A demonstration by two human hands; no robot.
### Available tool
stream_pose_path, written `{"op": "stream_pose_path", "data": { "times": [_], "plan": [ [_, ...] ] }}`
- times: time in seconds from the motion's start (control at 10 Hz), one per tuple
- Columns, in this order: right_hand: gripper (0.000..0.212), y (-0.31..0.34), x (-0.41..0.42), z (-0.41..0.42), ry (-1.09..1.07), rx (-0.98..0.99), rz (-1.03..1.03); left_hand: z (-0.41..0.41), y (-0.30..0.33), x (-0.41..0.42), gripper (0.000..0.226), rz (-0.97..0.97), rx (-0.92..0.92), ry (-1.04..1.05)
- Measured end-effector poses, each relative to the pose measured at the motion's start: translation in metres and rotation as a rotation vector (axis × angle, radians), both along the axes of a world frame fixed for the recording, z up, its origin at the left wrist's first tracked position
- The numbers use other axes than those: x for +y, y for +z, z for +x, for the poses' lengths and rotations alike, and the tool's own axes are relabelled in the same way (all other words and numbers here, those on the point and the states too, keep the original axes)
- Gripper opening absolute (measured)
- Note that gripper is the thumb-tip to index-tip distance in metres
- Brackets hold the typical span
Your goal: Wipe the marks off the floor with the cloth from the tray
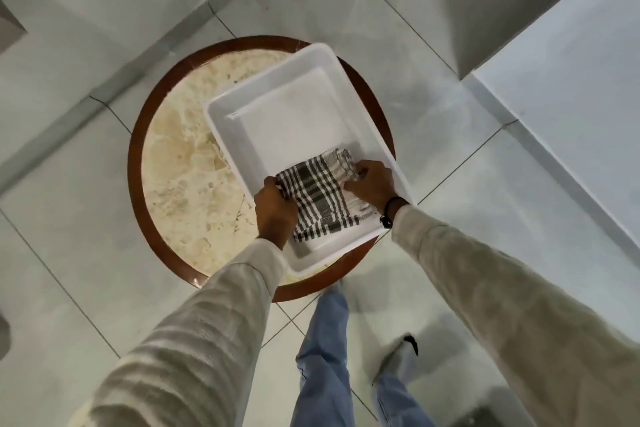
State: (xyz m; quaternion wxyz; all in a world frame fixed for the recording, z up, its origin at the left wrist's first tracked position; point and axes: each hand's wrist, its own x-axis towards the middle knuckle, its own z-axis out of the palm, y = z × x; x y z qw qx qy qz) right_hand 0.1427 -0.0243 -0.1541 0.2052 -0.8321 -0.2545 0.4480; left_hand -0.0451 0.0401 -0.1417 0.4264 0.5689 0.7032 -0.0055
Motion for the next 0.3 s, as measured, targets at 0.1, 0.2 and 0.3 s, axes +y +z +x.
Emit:
{"op": "stream_pose_path", "data": {
  "times": [0.1,0.2,0.3],
  "plan": [
    [0.036,0.008,-0.004,-0.003,0.001,-0.046,-0.006,-0.007,0.006,-0.007,0.046,0.092,0.055,-0.114],
    [0.029,0.053,-0.015,0.03,-0.109,-0.1,0.074,0.017,0.044,-0.002,0.058,0.228,0.081,-0.349],
    [0.024,0.127,-0.042,0.084,-0.295,-0.124,0.199,0.071,0.107,0.001,0.063,0.424,0.013,-0.708]
  ]
}}
